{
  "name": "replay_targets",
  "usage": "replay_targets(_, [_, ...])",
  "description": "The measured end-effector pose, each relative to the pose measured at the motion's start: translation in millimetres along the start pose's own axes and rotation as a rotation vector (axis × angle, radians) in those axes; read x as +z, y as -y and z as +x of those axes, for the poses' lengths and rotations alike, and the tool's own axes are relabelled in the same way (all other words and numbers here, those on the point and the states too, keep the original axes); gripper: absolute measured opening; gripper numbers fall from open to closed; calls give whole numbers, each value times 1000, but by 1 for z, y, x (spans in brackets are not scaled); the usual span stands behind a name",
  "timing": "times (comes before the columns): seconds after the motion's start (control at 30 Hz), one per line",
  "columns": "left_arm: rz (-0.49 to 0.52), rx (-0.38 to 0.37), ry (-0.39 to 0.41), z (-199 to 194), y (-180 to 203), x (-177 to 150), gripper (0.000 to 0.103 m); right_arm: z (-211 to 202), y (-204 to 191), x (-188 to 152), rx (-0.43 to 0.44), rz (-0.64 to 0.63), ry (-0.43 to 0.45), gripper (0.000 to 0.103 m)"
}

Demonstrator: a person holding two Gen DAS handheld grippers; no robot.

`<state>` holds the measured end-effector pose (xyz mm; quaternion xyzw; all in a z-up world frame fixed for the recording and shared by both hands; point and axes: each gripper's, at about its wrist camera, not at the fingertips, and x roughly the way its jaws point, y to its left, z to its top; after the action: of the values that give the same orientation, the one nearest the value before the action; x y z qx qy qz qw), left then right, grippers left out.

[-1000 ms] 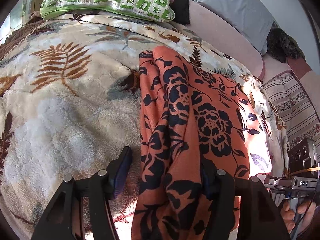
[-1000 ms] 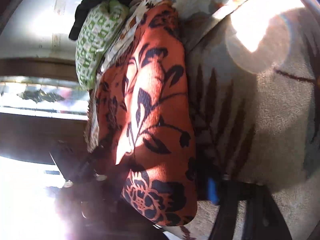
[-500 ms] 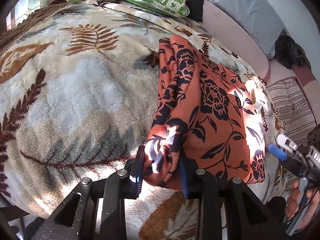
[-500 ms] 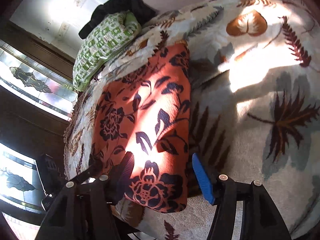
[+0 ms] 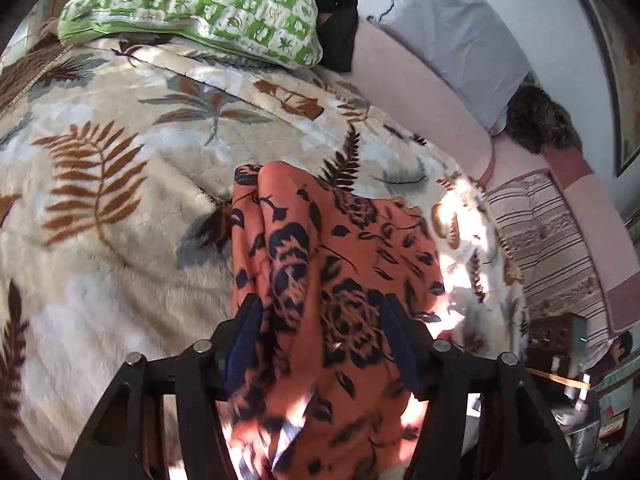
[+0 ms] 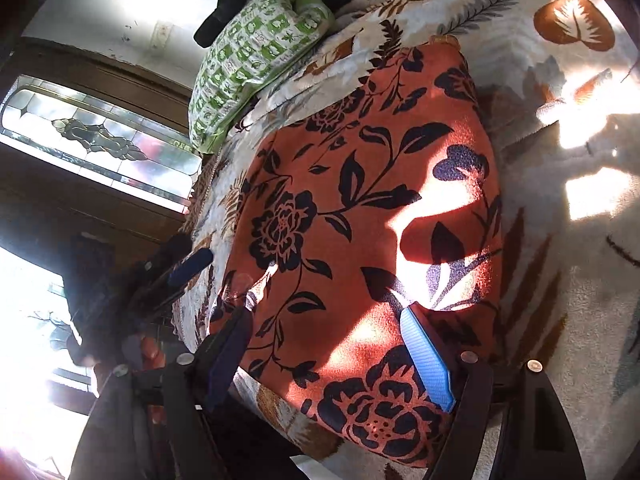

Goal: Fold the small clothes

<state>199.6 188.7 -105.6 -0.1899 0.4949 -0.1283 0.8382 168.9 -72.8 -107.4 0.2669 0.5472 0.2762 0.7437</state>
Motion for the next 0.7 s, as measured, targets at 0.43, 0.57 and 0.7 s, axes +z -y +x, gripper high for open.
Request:
replay_targets(0.43, [-139, -113, 70, -27, -21, -24, 62, -35, 1, 0, 57, -34, 33, 80])
replay_targets(0.57, [-112, 21, -50, -1, -25, -55, 41, -61, 15, 3, 93, 44, 120, 83])
replay_targets(0.7, [-200, -41, 9, -21, -34, -63, 41, -55, 15, -4, 88, 63, 76, 83])
